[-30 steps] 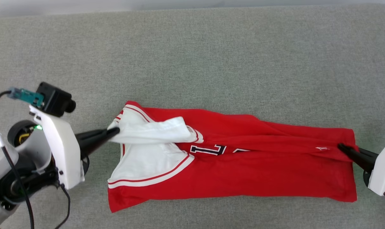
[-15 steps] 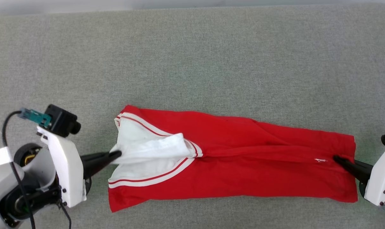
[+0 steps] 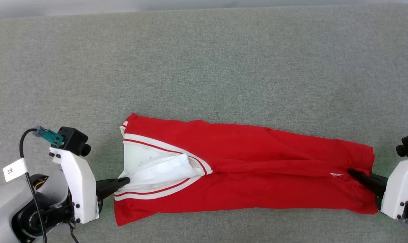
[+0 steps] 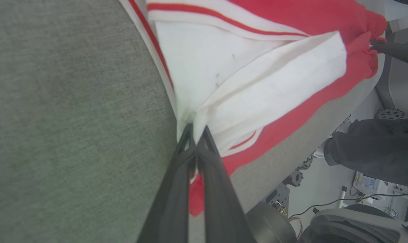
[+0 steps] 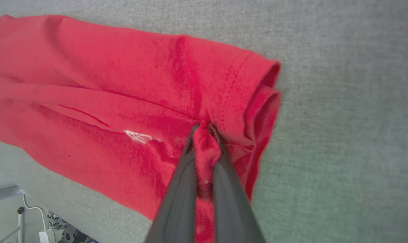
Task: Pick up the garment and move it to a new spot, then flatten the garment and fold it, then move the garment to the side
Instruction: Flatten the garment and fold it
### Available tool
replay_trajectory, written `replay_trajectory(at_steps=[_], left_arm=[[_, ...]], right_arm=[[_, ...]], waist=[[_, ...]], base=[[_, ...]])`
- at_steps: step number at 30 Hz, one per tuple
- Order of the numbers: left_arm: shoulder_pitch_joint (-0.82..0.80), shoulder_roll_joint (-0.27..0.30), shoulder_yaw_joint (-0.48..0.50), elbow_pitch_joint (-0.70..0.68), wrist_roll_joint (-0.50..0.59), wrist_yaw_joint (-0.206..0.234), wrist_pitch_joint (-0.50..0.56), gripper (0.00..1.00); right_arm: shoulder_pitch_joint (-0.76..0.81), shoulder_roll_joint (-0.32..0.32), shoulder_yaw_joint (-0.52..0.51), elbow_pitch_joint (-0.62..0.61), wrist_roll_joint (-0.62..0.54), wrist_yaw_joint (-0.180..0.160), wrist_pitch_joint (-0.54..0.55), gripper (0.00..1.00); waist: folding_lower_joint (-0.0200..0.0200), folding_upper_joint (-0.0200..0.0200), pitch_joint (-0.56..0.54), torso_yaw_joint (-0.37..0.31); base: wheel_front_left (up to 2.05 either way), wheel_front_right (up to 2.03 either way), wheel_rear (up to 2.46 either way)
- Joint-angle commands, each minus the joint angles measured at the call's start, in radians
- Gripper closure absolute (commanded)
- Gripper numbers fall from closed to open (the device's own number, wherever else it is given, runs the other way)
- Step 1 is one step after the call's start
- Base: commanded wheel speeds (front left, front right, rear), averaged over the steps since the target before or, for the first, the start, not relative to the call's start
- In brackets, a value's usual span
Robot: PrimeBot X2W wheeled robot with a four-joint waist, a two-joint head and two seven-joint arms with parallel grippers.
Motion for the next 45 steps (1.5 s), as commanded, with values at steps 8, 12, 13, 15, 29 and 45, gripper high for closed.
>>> replay_trajectory(at_steps=[8,12,13,15,29,45], left_arm=[[0.018,-0.009,0.004,0.015,0.001,0.034,-0.018,0.0],[0.019,-0.004,0.029,-0.005,0.0,0.035,-0.061,0.0],[0.022,-0.004,0.038,-0.009,-0.002,0.035,-0.082,0.0],[0.034,-0.003,0.051,-0.024,-0.013,0.038,-0.109,0.0],[0.092,-0.071,0.14,-0.002,0.186,0.047,-0.556,0.0],[0.356,-0.326,0.488,0.006,0.69,0.037,-0.657,0.0]], right_arm=[[0.021,0.029,-0.012,0.025,0.013,-0.002,0.022,0.95],[0.034,0.033,-0.031,0.027,0.012,-0.002,0.033,0.61],[0.038,0.036,-0.039,0.026,0.016,-0.002,0.035,0.55],[0.039,0.042,-0.062,0.017,0.016,-0.002,0.025,0.14],[0.151,0.109,-0.221,-0.16,-0.053,-0.001,-0.254,0.0],[0.289,0.131,-0.147,-0.021,-0.278,-0.001,-0.694,0.0]], waist=[[0.0,0.0,-0.025,0.004],[0.0,0.0,-0.046,0.006],[0.0,0.0,-0.052,0.006],[0.0,0.0,-0.063,0.008],[0.0,0.0,-0.153,0.063],[0.0,0.0,-0.212,0.102]], base=[[0.0,0.0,0.0],[0.0,0.0,0.0],[0.0,0.0,0.0],[0.0,0.0,0.0],[0.0,0.0,0.0],[0.0,0.0,0.0]])
